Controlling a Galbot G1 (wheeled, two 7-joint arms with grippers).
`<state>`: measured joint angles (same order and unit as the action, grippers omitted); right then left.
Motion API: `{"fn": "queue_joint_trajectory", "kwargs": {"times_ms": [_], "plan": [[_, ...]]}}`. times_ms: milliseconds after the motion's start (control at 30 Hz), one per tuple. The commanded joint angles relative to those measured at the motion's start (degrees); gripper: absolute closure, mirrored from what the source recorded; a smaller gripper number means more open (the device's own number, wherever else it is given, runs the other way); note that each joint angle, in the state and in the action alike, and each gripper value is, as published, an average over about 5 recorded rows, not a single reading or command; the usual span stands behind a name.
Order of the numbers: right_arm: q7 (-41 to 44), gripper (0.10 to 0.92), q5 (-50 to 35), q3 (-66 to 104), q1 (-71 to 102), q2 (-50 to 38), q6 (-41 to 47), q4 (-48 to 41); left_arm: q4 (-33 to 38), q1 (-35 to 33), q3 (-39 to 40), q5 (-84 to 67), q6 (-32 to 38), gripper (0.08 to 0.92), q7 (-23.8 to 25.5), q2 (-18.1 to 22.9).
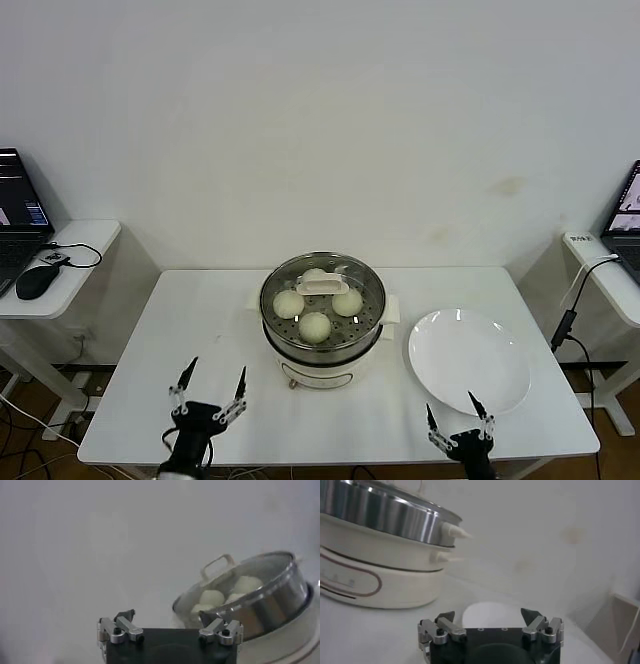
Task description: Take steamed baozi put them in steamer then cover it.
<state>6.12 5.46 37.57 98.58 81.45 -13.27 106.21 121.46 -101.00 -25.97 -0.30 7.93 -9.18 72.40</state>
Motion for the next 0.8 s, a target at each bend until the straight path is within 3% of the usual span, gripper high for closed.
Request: {"fn": "queue_joint_trajectory", "kwargs": {"times_ms": [33, 800], "plan": [[3.2, 0.203, -6.1, 0.2, 3.7, -3.7, 5.4, 4.4, -5.6, -6.9, -2.8, -16.9, 9.1, 0.177, 0.2, 1.2], [3.8, 0.203, -9.6, -1.2, 5.3, -2.1, 7.0, 7.4, -3.5, -7.7, -2.9, -12.9, 2.3, 0.177, 2.5, 4.7]]}}
